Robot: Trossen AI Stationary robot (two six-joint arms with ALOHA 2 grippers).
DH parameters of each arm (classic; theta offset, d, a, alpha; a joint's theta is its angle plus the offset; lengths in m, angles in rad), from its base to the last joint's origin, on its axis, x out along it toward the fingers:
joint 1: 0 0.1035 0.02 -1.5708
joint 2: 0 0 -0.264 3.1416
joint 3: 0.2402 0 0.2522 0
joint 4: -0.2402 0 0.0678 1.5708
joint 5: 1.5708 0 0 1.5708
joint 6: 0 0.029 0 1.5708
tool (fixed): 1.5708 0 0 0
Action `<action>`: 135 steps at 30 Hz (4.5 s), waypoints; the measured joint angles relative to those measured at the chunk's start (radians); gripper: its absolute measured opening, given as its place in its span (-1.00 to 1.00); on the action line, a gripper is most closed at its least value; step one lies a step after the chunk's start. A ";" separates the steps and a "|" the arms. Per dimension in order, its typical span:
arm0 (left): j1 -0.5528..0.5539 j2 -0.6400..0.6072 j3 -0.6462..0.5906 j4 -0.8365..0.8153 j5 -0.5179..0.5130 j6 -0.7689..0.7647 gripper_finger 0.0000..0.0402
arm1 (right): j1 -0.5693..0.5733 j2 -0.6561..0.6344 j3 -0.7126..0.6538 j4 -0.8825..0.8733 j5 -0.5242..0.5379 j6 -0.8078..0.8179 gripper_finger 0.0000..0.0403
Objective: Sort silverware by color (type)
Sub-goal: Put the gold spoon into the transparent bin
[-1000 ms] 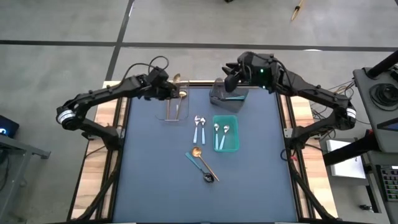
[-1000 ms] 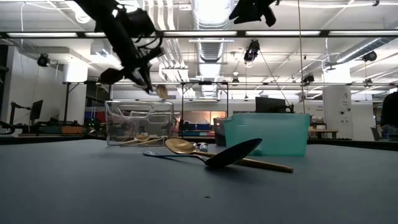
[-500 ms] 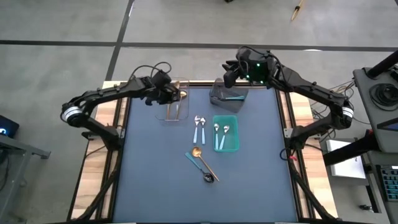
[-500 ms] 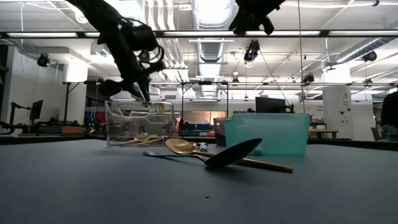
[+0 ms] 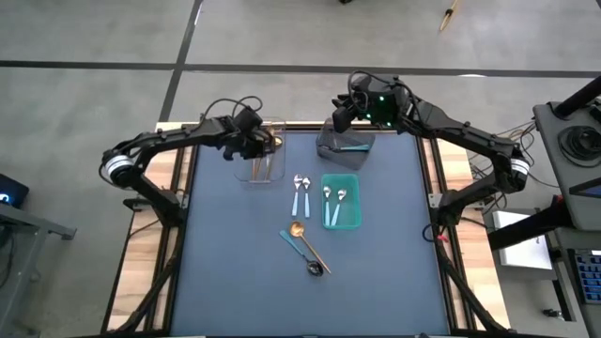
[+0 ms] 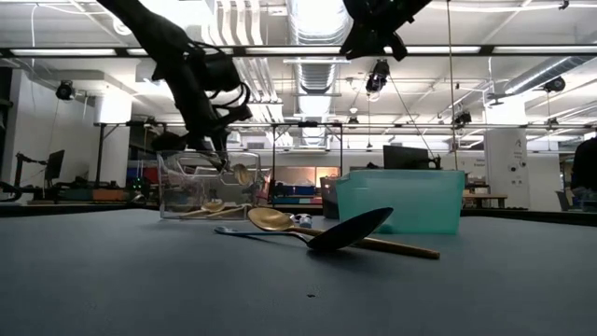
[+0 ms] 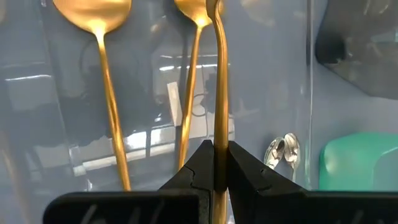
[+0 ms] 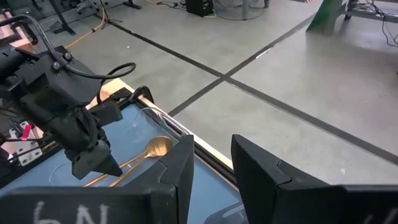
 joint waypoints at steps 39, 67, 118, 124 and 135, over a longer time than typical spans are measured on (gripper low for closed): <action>-0.009 0.070 -0.006 0.043 -0.122 -0.030 -0.95 | 0.000 0.004 0.000 0.000 0.004 0.001 -0.58; -0.010 0.086 -0.006 0.042 -0.122 -0.036 -0.82 | 0.000 0.003 0.000 0.000 0.005 0.001 -0.59; -0.027 0.156 0.099 0.098 -0.094 0.419 -1.00 | -0.026 0.003 -0.001 -0.039 0.004 -0.003 -0.59; -0.026 0.215 0.150 0.063 -0.167 0.401 -1.00 | -0.045 0.003 -0.001 -0.063 0.004 -0.001 -0.59; -0.025 0.272 0.194 -0.008 -0.227 0.401 -0.90 | -0.046 0.003 -0.001 -0.075 0.004 0.000 -0.59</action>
